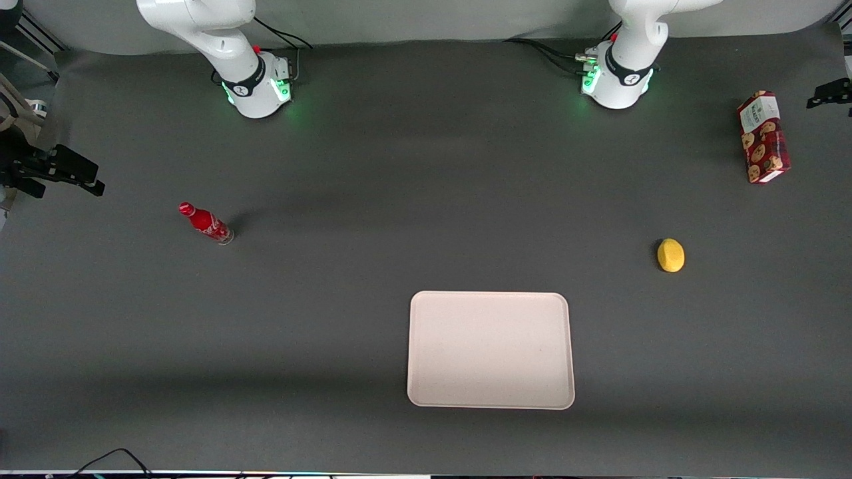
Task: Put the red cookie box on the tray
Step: 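Close the left gripper on the top of the cookie box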
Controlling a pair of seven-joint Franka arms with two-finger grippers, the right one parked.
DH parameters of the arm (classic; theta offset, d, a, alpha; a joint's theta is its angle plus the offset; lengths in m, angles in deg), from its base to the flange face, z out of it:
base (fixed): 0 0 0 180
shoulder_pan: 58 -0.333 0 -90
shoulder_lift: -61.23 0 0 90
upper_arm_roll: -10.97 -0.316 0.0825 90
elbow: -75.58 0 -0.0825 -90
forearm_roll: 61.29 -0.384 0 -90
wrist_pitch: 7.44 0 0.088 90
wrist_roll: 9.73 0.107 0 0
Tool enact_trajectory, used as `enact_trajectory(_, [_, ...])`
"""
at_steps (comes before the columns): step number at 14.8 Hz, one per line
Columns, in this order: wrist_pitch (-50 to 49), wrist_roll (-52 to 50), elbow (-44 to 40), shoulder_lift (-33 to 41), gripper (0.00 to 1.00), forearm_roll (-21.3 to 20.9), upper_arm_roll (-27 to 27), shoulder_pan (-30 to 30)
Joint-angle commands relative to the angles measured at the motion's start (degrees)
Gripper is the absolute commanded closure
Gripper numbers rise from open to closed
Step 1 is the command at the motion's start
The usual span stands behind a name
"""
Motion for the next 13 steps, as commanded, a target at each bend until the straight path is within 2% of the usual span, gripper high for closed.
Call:
enact_trajectory(1, [15.2,2.0,12.3,5.0,0.0,-5.7,-6.9,0.2])
enact_trajectory(3, [21.7,2.0,16.4,4.9,0.0,-6.8,-10.6,0.1])
enact_trajectory(5, [27.9,2.0,19.3,4.0,0.0,-7.1,-11.3,0.0])
enact_trajectory(10, [42.9,3.1,21.3,-7.6,0.0,-7.0,-11.8,-0.4])
enact_trajectory(12, [44.2,3.1,21.3,-10.3,0.01,-6.4,-11.8,-0.5])
enact_trajectory(13, [44.1,3.0,21.3,-10.6,0.1,-6.3,-11.8,-0.8])
